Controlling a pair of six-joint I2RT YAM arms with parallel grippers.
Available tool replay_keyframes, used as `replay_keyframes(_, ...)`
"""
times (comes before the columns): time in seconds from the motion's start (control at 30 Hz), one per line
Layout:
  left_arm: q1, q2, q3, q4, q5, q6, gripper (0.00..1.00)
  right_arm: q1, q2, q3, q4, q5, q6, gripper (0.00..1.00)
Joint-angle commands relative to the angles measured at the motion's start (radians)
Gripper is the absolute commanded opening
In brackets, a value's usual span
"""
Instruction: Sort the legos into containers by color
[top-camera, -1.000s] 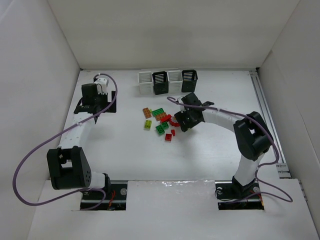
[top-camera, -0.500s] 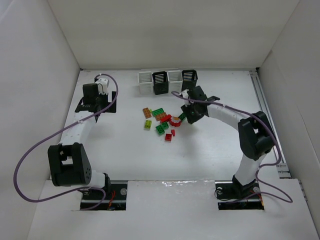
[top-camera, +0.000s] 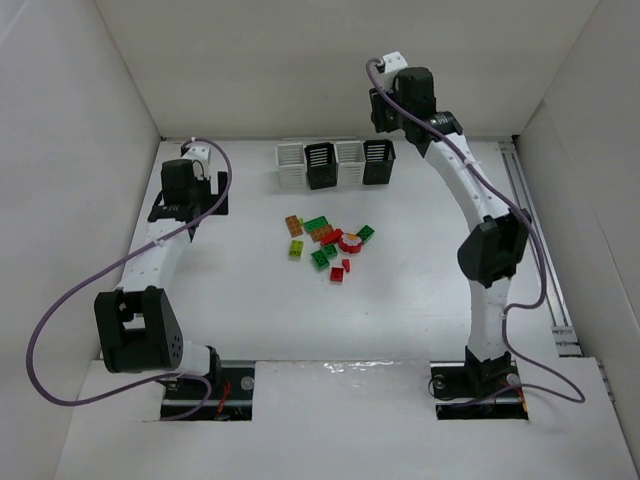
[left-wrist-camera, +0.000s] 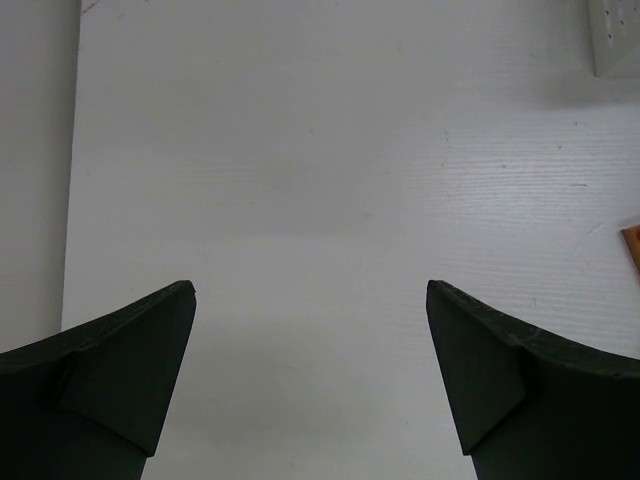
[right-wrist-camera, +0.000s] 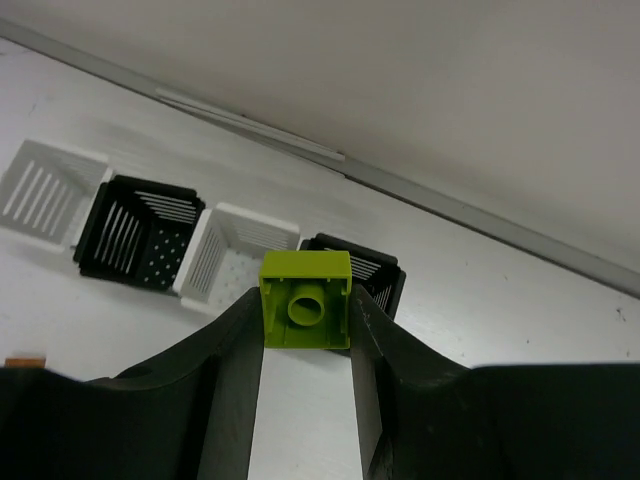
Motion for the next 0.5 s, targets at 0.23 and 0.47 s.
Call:
replay_keyframes(0.23,0.005,-0.046,0.039,0.054,-0.159,0.075,0.99,-0.076,0.217,0.207,-0.057,-0.025,0.062,0.00)
replay_keyframes(0.47,0.005,-0.028,0.059,0.045,-0.136,0.066,0.99,-0.076,0.235,0.174,-0.057,-0.057,0.075,0.00)
